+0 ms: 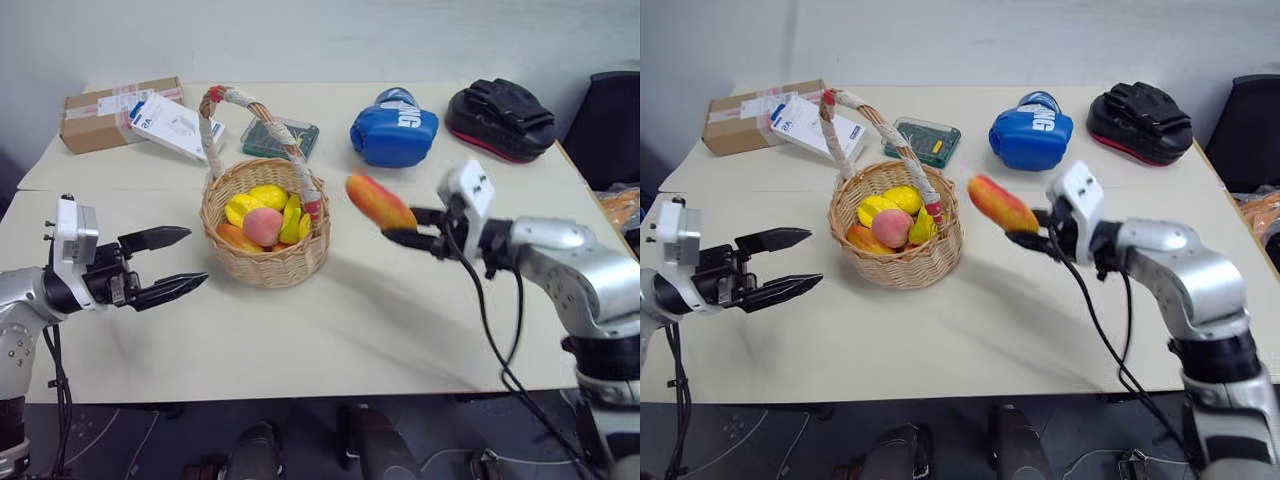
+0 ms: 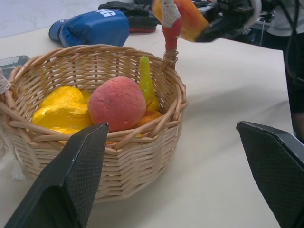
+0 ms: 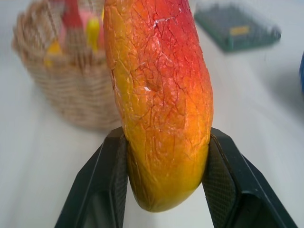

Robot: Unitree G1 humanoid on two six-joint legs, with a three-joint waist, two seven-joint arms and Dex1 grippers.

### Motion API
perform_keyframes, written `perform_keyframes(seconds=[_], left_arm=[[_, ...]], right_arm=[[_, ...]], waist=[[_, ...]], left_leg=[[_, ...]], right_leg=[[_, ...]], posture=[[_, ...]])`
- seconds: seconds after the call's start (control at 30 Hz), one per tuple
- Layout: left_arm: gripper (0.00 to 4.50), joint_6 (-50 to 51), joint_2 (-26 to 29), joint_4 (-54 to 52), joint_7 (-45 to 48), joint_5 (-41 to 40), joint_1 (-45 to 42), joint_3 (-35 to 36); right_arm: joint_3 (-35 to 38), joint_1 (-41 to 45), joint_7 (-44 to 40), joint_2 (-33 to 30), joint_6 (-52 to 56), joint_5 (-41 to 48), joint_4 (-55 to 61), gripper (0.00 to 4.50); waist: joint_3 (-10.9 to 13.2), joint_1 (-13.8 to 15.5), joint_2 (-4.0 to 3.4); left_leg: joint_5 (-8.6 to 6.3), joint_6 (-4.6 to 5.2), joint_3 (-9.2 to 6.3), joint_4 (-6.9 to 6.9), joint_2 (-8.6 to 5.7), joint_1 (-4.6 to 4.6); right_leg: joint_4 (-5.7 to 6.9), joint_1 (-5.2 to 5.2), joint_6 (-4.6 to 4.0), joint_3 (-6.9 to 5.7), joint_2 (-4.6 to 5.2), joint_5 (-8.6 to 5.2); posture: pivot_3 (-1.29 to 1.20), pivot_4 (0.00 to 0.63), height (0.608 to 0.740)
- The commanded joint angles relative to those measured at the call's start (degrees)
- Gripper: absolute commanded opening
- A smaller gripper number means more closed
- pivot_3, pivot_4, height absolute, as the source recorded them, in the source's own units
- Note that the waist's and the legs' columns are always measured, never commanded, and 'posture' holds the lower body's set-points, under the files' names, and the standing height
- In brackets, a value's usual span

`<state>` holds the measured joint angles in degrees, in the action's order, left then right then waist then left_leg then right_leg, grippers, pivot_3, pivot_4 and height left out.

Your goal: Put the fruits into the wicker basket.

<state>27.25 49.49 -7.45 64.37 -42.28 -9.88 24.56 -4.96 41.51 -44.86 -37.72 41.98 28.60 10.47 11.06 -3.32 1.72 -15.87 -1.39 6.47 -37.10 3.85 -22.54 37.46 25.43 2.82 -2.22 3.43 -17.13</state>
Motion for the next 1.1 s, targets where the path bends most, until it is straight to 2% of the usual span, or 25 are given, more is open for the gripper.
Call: perform_keyframes(seconds=[0.03,0.2,0.4,0.53,0.67,0.73,0.83,0.97,1.1], left_arm=[[4.50,-1.67,-0.56,0.35,-0.44,0.04,-0.67,1.25],[4.50,-2.47,-1.19,0.31,-0.86,0.22,-0.11,1.45],[4.50,-3.88,-2.54,-1.14,-1.87,0.36,1.51,1.86],[4.50,-4.08,-3.11,-1.69,-2.82,0.12,1.85,2.04],[4.50,-4.32,-3.93,-2.17,-3.72,-0.31,1.57,2.25],[4.50,-4.55,-4.28,-2.61,-3.91,-0.29,1.74,2.17],[4.50,-4.55,-4.30,-3.19,-3.69,-0.30,1.79,1.73],[4.50,-4.95,-3.37,-2.42,-2.17,-0.08,1.27,1.66],[4.50,-5.82,-3.03,-0.94,-1.31,0.81,0.63,1.15]], right_arm=[[-4.25,4.56,-3.76,2.55,-7.29,-4.50,-4.45,1.69],[-10.73,16.79,-8.21,8.07,-15.62,-12.71,-19.49,1.69],[-12.11,25.82,-13.67,13.64,-23.38,-16.97,-33.44,1.69],[-12.73,27.65,-15.99,15.42,-29.95,-20.39,-38.97,3.05],[-10.04,29.08,-15.88,15.95,-34.37,-21.49,-43.33,4.42],[-7.26,29.45,-15.92,14.42,-36.09,-20.58,-45.01,4.47],[-2.64,26.95,-19.62,9.26,-37.77,-17.93,-43.61,4.47],[2.07,19.59,-26.53,1.52,-33.13,-12.86,-36.16,4.47],[5.23,6.90,-24.63,-0.02,-21.26,-4.46,-15.55,4.47]], waist=[[0.00,0.13,0.00],[0.00,0.13,0.00],[0.00,0.01,0.00],[0.00,0.02,0.00],[0.00,0.02,0.00],[0.00,0.01,0.00],[0.00,0.23,0.00],[-0.01,0.82,0.01],[-0.01,0.43,0.01]], left_leg=[[0.00,-0.01,-0.02,0.01,0.01,-0.01],[-0.04,0.05,0.03,-0.11,0.08,-0.22],[-0.06,0.08,0.19,-0.08,0.24,-0.19],[-0.06,0.08,0.21,-0.12,0.28,-0.21],[-0.06,0.08,0.21,-0.14,0.26,-0.20],[-0.06,0.07,0.20,-0.13,0.27,-0.19],[-0.05,0.06,0.21,-0.12,0.27,-0.19],[-0.09,0.12,0.23,-0.11,0.23,-0.20],[-0.12,0.10,0.24,-0.09,0.30,-0.11]], right_leg=[[0.01,0.00,-0.02,0.07,0.00,-0.01],[-0.03,0.10,0.00,0.23,0.11,-0.01],[-0.02,0.12,0.01,0.24,0.09,0.00],[-0.03,0.12,0.00,0.29,0.11,0.00],[0.02,0.12,0.00,0.34,0.14,0.00],[0.04,0.12,0.00,0.44,0.13,0.00],[0.01,0.12,0.00,0.44,0.12,0.00],[-0.13,0.05,0.01,0.41,0.15,0.00],[-0.10,0.06,0.01,0.50,0.08,0.00]], posture=[[0.00,0.150,0.740],[0.00,0.150,0.740],[0.00,0.150,0.740],[0.00,0.150,0.740],[0.00,0.150,0.740],[0.00,0.150,0.740],[0.00,0.150,0.740],[0.00,0.150,0.740],[0.00,0.150,0.740]])
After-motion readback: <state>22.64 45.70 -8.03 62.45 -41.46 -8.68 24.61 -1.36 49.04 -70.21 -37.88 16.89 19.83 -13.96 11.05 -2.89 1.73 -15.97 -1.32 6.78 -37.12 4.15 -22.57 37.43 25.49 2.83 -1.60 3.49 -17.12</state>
